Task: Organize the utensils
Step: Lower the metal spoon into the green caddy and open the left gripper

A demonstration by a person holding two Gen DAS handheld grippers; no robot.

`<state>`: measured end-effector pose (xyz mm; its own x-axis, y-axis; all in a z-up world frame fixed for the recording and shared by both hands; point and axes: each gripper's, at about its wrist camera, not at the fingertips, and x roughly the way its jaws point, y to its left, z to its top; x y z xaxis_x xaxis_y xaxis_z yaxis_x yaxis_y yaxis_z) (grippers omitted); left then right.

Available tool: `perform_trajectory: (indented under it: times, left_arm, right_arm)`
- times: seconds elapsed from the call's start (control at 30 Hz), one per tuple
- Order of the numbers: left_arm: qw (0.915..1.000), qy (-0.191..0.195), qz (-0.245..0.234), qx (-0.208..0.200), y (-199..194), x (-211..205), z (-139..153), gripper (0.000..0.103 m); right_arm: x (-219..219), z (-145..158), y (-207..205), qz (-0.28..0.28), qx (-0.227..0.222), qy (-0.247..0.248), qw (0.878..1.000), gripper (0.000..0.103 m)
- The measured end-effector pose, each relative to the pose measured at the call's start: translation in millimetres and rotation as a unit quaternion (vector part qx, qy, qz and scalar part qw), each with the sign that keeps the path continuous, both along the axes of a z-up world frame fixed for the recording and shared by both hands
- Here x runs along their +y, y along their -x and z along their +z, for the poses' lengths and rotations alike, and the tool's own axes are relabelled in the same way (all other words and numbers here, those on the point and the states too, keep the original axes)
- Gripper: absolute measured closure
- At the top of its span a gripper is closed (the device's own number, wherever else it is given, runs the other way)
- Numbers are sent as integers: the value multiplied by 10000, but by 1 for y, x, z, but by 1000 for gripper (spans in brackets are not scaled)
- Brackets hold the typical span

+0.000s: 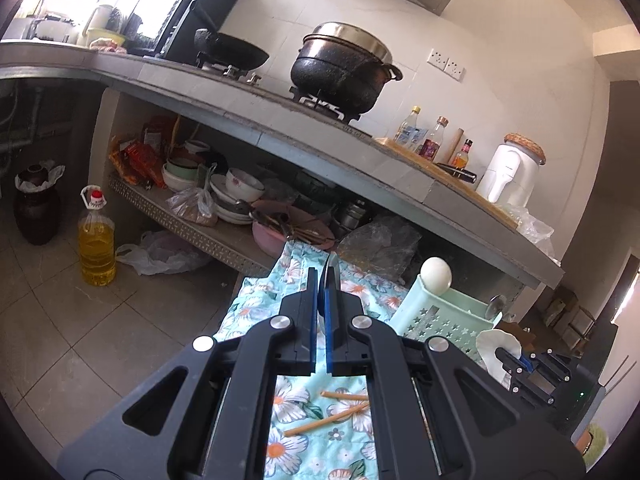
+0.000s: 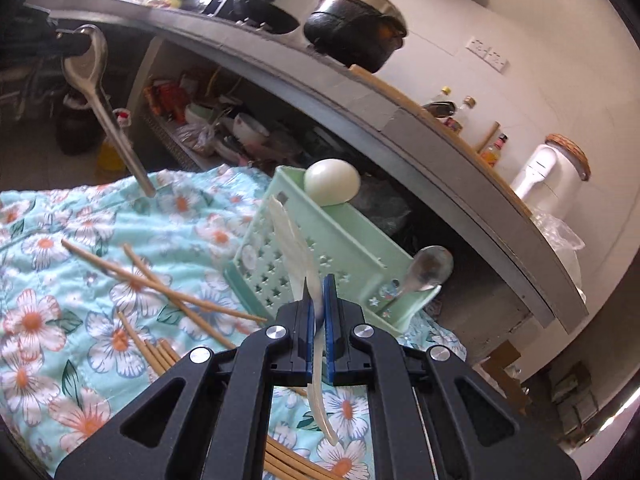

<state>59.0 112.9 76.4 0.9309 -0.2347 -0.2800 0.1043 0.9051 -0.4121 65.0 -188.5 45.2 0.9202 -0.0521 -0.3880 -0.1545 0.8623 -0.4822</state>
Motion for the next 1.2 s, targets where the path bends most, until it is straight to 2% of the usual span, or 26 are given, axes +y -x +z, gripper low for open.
perform_trajectory:
  times: [0.17,0.33,0.5,0.63,0.83,1.07,1.13,1.2]
  left_arm:
    - [9982,-151,-186,-553,-1,-21,37,102]
    - [9926,-398,-269,-1112,-10,-48,75,102]
    - [9836,-961,-435,-1465,-27,-90,99,102]
    - [9728,-1718,-545,-1452,-48,-134,97,102]
    - [9556,-2524,-685,-1354,-68,-185,77,102]
    - [9386,-3146,-768,-1186,-86,-220,51,102]
    - [9362,-3233,-795,-1126,-91,-225,45,101]
    - [9374,-3197,-801,-1129,-91,-226,46,101]
  right_arm:
    - [-31,24,15,-455,-335,-789,9953,99]
    - [-58,37,32,-715,-486,-1420,9861,99]
    - [-78,42,47,-778,-520,-1859,9781,99]
    - [-91,44,56,-819,-572,-2117,9722,98]
    - [-104,42,67,-865,-590,-2285,9679,98]
    - [-115,38,71,-859,-551,-2459,9639,98]
    - [-117,36,72,-868,-547,-2476,9634,98]
    - [-120,36,73,-879,-548,-2501,9627,98]
